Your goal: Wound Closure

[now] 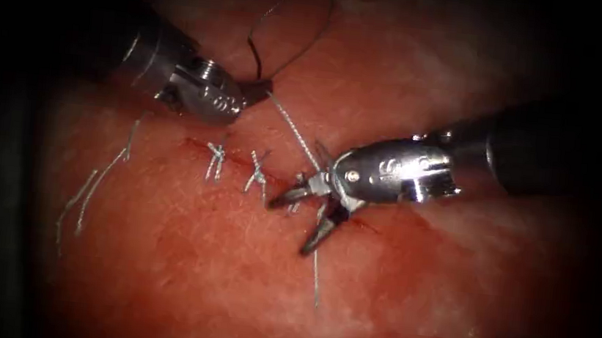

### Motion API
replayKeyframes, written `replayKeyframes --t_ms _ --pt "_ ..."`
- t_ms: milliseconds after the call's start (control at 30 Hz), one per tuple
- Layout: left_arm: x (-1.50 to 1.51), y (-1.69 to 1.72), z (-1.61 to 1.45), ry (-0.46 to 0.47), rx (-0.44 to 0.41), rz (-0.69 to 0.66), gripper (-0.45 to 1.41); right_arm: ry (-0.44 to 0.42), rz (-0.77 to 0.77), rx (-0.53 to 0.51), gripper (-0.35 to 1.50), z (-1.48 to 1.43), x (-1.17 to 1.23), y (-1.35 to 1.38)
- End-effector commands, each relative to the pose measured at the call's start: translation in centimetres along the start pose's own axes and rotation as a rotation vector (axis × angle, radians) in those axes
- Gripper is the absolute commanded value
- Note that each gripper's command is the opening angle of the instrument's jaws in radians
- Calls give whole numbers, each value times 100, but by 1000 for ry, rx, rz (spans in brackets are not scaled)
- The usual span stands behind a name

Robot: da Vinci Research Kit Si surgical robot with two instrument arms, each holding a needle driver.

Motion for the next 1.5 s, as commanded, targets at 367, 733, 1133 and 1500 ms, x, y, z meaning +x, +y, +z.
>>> replayKeyframes --t_ms 367,733,1133,1500 --pt "-8 7 -4 -2 3 1 -45 -160 -125 133 66 23 -5 -22" --pt "-13 11 -8 -2 4 -13 -45 -264 -156 165 71 45 -28 -26" --pt "-18 14 -16 -6 5 -15 -45 -348 -210 184 52 72 -46 -27" --pt "-25 23 -37 -4 7 -29 -45 -376 -215 123 -35 75 -52 -13"
